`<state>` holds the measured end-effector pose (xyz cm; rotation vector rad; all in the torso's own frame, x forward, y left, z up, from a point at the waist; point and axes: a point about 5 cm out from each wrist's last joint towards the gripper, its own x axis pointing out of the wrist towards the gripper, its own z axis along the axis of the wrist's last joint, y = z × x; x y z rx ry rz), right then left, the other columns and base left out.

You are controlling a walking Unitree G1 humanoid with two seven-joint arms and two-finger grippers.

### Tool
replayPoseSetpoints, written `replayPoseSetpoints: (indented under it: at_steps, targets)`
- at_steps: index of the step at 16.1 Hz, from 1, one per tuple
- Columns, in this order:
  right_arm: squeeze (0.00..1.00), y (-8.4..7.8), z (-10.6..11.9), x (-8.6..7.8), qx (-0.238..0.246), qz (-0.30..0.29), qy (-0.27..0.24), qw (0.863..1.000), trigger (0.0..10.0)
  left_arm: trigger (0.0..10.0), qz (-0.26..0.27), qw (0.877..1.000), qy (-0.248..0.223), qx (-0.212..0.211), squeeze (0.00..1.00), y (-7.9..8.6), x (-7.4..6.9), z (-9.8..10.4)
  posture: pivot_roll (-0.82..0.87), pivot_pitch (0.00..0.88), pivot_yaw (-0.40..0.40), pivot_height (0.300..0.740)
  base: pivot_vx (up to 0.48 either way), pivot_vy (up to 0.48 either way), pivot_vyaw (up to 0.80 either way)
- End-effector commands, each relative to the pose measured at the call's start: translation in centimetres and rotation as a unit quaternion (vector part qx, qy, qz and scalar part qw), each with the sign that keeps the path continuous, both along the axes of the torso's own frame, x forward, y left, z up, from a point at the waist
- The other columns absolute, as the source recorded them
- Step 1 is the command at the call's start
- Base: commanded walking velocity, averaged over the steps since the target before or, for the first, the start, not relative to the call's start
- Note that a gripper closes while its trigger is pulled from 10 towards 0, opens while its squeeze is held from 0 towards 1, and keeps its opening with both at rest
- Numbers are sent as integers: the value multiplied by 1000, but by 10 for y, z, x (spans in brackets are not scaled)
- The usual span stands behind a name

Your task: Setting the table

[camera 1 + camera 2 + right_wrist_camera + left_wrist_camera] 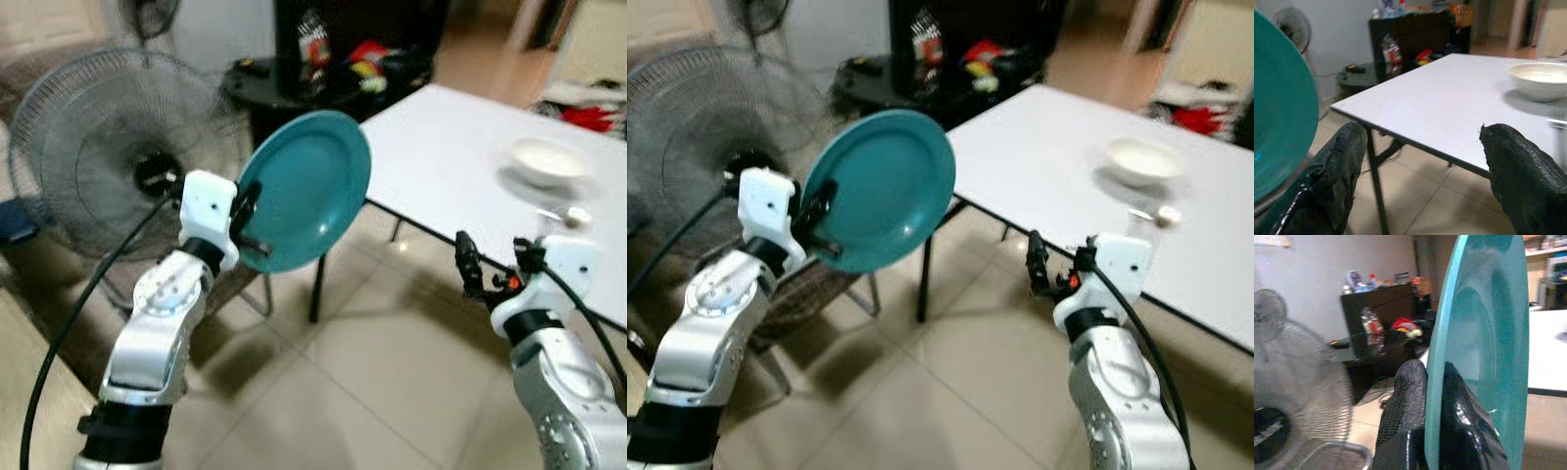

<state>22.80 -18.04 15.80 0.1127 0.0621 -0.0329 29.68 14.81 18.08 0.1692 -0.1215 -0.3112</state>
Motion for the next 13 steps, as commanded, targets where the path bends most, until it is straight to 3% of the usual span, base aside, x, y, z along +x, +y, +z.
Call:
replayPoseSetpoints:
  at_steps: [1, 8, 13]
  targets:
    - [0, 2, 2, 2, 2, 6, -2, 1000, 10000, 10000, 11, 1000, -14, -1, 0, 5, 2, 7, 28, 0, -20, 740, 450, 0, 0]
    - [0, 3, 2, 4, 5, 9, -5, 1000, 10000, 10000, 11, 1000, -15, 5, 0, 10, 4, 8, 29, 0, -19, 740, 453, 0, -754]
    - [0, 1, 4, 2, 7, 8, -9, 1000, 10000, 10000, -7, 1000, -11, 2, 0, 9, 5, 7, 16, 0, -12, 740, 451, 0, 0]
